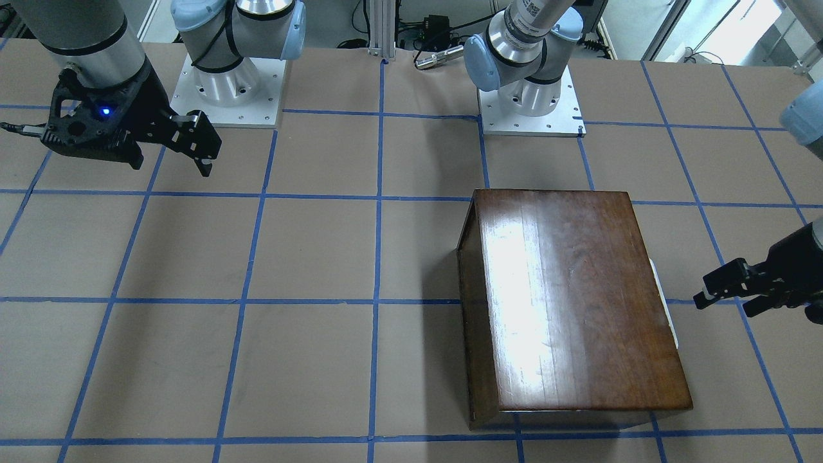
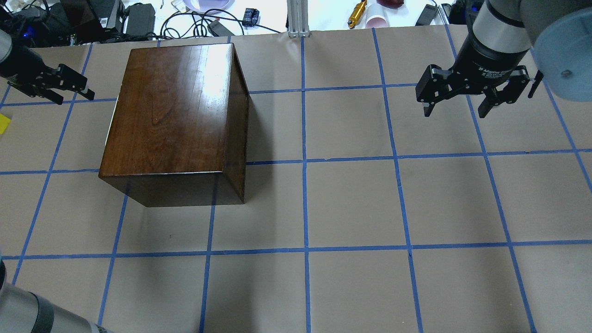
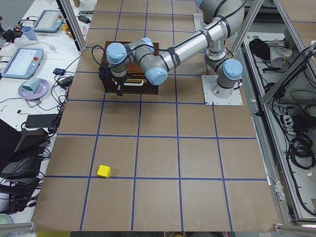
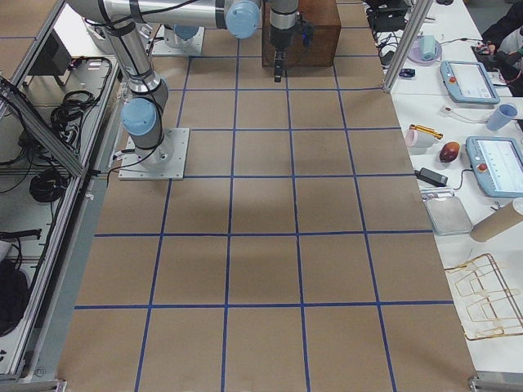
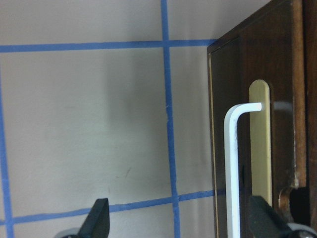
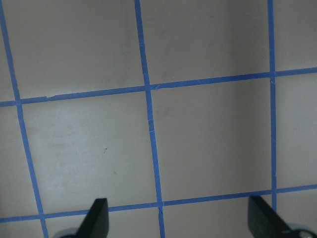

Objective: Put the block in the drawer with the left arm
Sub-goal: 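Move the left gripper down beside the cabinet toward the white drawer handle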

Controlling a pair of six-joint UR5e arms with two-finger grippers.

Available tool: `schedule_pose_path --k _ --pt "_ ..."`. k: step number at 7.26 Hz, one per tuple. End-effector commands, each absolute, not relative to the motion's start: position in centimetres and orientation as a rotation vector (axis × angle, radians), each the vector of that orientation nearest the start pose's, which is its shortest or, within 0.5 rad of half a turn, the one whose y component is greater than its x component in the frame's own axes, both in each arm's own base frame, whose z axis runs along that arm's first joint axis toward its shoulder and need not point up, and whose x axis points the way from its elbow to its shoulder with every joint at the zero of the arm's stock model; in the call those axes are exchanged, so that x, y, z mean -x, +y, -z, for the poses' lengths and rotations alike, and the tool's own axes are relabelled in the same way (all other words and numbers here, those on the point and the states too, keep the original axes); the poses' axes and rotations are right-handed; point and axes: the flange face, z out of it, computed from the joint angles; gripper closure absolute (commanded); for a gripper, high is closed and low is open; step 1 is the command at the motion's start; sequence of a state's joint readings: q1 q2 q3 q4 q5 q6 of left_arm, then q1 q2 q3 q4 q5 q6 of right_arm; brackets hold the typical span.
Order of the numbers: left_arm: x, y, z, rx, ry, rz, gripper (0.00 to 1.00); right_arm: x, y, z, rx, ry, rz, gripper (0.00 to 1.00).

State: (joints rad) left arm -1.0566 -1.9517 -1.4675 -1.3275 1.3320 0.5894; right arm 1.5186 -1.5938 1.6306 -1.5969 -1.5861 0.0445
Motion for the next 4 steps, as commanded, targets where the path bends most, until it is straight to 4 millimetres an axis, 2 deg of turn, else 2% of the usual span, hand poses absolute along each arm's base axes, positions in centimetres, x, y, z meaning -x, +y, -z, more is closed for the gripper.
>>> schedule_pose_path --k 1,2,4 --pt "-17.5 -63.3 -32.7 -0.199 3.39 0.133 0.0 -10.7 -48.7 -47.2 -0.152 3.153 -0.017 0.0" --pt "-17.4 -63.2 -32.4 -0.202 3.398 0.118 0.0 -10.7 -48.7 -47.2 -0.152 3.153 -0.017 0.0" --pt "-16.9 -62.8 -30.1 -0.305 3.435 0.098 0.0 -10.7 -48.7 -47.2 -0.152 3.153 -0.017 0.0"
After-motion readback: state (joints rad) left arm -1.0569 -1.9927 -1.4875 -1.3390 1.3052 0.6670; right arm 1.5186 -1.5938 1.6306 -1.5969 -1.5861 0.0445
